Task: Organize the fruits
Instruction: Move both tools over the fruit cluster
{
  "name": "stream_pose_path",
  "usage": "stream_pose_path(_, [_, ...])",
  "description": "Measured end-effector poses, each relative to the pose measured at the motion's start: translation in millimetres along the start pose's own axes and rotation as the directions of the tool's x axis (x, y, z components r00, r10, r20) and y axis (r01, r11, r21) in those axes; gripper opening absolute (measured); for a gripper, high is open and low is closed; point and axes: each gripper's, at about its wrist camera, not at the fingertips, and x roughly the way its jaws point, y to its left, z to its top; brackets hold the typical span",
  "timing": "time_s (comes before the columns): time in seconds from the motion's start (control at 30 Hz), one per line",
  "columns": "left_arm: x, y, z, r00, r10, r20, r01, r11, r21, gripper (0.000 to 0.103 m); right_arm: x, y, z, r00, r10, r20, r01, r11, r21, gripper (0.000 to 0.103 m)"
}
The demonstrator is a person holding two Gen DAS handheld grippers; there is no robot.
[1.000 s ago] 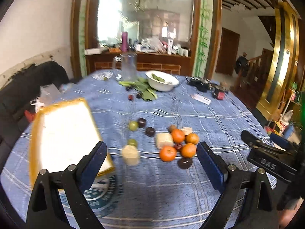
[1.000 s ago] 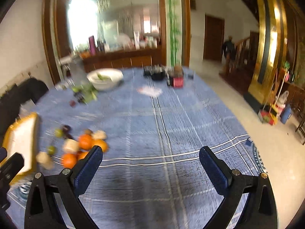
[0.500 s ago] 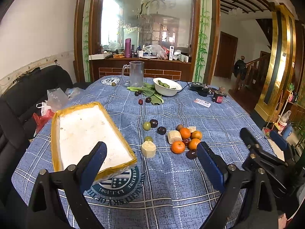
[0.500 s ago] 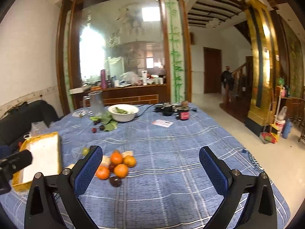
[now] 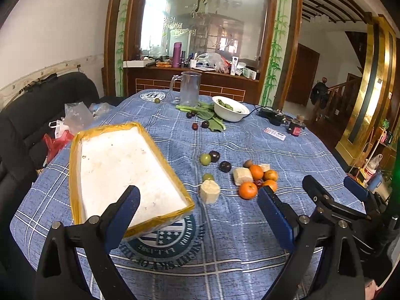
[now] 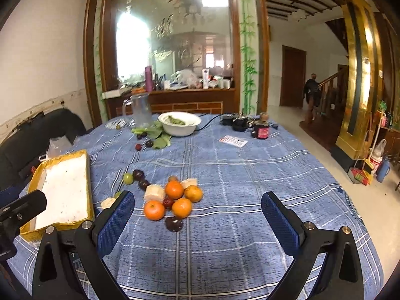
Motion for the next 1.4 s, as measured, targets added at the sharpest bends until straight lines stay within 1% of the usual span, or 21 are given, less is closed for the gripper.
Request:
stream_pose_path(0.13, [-4, 34, 10, 0.998, 0.052, 0.024, -0.05, 0.997, -0.057, 0.095, 11, 26, 13, 0.996, 0.085, -0.035, -0.087, 0.994, -0.062, 0.102])
stream_pose_path(0.3, [-18, 90, 18, 0.985, 0.163, 0.059, -0.151, 0.975, -0.166, 0.095, 47, 76, 19, 0.984, 0.124, -0.128, -0.144, 0.976, -0.162, 0.102])
stream_pose_path(0.37, [-26, 110, 18, 0.978, 0.194, 0.072, -0.176, 0.963, -0.206, 0.095, 68, 99, 16, 0.979, 0.109, -0.171, -0.144, 0.967, -0.211, 0.102])
stream_pose_path(0.43, [-30, 123, 19, 0.977, 0.2, 0.08, -0.176, 0.956, -0.234, 0.095, 88, 122, 12, 0.976, 0.082, -0.202, -0.137, 0.951, -0.276, 0.102])
stream_pose_path(0.5, [-34, 132, 19, 0.975, 0.203, 0.089, -0.175, 0.95, -0.257, 0.095, 104, 143, 5, 0.978, 0.0, -0.207, -0.078, 0.927, -0.367, 0.102])
stream_pose_path(0.57, [-35, 138, 19, 0.974, 0.205, 0.093, -0.174, 0.948, -0.268, 0.095, 120, 164, -4, 0.977, -0.092, -0.191, -0.01, 0.879, -0.476, 0.102])
stream_pose_path(0.6, [-35, 138, 18, 0.974, 0.206, 0.094, -0.175, 0.947, -0.269, 0.095, 126, 171, -8, 0.972, -0.109, -0.208, -0.011, 0.862, -0.506, 0.102])
stream_pose_path(0.67, [-35, 140, 17, 0.974, 0.205, 0.097, -0.172, 0.946, -0.274, 0.095, 126, 177, -12, 0.97, -0.12, -0.212, -0.005, 0.86, -0.51, 0.098])
stream_pose_path(0.77, [-35, 140, 17, 0.975, 0.196, 0.104, -0.159, 0.945, -0.285, 0.095, 113, 186, -17, 0.964, -0.027, -0.265, -0.11, 0.864, -0.491, 0.098])
stream_pose_path(0.87, [-31, 131, 21, 0.978, 0.177, 0.109, -0.143, 0.952, -0.269, 0.095, 91, 196, -28, 0.945, 0.1, -0.31, -0.249, 0.836, -0.488, 0.098])
stream_pose_path(0.9, [-29, 125, 21, 0.979, 0.172, 0.106, -0.141, 0.957, -0.254, 0.095, 82, 195, -28, 0.944, 0.137, -0.299, -0.271, 0.839, -0.471, 0.098])
stream_pose_path(1.0, [-25, 107, 22, 0.985, 0.14, 0.098, -0.118, 0.972, -0.204, 0.095, 57, 156, -12, 0.955, 0.2, -0.22, -0.272, 0.888, -0.371, 0.098])
stream_pose_path(1.07, [-20, 95, 22, 0.99, 0.106, 0.09, -0.089, 0.98, -0.175, 0.095, 44, 118, 1, 0.974, 0.184, -0.132, -0.218, 0.92, -0.325, 0.098])
stream_pose_path(1.1, [-17, 90, 22, 0.993, 0.087, 0.083, -0.072, 0.983, -0.168, 0.095, 39, 99, 6, 0.982, 0.168, -0.09, -0.187, 0.932, -0.311, 0.101])
stream_pose_path(1.13, [-13, 84, 22, 0.995, 0.067, 0.073, -0.054, 0.985, -0.163, 0.095, 37, 77, 10, 0.985, 0.164, -0.057, -0.173, 0.938, -0.299, 0.103])
stream_pose_path(1.17, [-6, 76, 22, 0.997, 0.04, 0.06, -0.029, 0.987, -0.161, 0.095, 39, 61, 13, 0.984, 0.167, -0.057, -0.176, 0.94, -0.291, 0.103])
stream_pose_path(1.2, [-1, 72, 21, 0.999, 0.019, 0.051, -0.011, 0.987, -0.16, 0.095, 45, 46, 16, 0.982, 0.164, -0.09, -0.183, 0.943, -0.279, 0.103])
stream_pose_path(1.27, [16, 55, 20, 0.998, -0.067, 0.008, 0.067, 0.984, -0.163, 0.095, 68, 16, 26, 0.97, 0.155, -0.189, -0.194, 0.958, -0.209, 0.103])
stream_pose_path(1.33, [33, 40, 18, 0.992, -0.122, -0.038, 0.115, 0.981, -0.155, 0.095, 82, -11, 28, 0.949, 0.212, -0.232, -0.24, 0.965, -0.103, 0.103])
stream_pose_path(1.37, [40, 32, 17, 0.989, -0.135, -0.055, 0.126, 0.982, -0.139, 0.095, 90, -20, 29, 0.946, 0.213, -0.247, -0.236, 0.97, -0.067, 0.102])
stream_pose_path(1.4, [45, 26, 17, 0.989, -0.135, -0.061, 0.127, 0.984, -0.124, 0.095, 96, -27, 29, 0.941, 0.215, -0.26, -0.233, 0.972, -0.038, 0.095])
